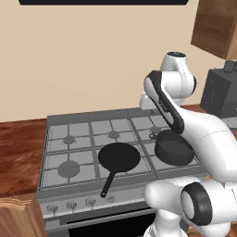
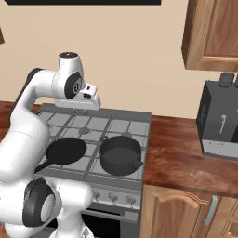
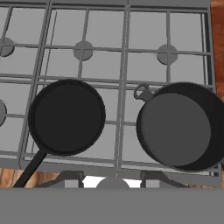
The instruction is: Move the pot and pan from the stove into the sink.
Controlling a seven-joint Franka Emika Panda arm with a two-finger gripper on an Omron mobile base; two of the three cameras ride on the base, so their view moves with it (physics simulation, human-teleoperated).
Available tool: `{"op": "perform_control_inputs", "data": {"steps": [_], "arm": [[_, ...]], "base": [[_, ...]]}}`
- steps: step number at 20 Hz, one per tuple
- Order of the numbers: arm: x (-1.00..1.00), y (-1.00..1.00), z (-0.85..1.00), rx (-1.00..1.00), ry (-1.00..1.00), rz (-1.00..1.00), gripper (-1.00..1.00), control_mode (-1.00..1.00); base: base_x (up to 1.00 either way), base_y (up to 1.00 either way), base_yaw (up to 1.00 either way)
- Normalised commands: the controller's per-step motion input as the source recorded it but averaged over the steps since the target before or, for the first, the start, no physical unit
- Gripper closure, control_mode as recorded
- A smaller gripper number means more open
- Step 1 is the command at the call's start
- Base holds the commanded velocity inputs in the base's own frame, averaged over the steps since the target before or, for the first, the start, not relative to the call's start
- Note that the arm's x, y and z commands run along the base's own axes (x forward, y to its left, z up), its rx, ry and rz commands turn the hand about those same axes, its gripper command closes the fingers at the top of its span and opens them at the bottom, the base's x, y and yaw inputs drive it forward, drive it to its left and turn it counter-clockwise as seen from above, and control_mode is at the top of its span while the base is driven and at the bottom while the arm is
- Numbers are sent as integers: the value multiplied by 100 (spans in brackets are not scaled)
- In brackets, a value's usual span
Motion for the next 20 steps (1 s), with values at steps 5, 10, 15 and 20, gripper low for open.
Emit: {"op": "perform_control_inputs", "data": {"steps": [5, 10, 15, 20], "arm": [[-16, 4, 0, 2, 0, 0, -100, -100], [-37, 11, 0, 1, -3, 1, -100, -100], [-44, 12, 0, 0, -4, 1, -100, -100], [-44, 14, 0, 0, -4, 1, -100, -100]], "base": [[0, 0, 0], [0, 0, 0], [0, 0, 0], [0, 0, 0]]}}
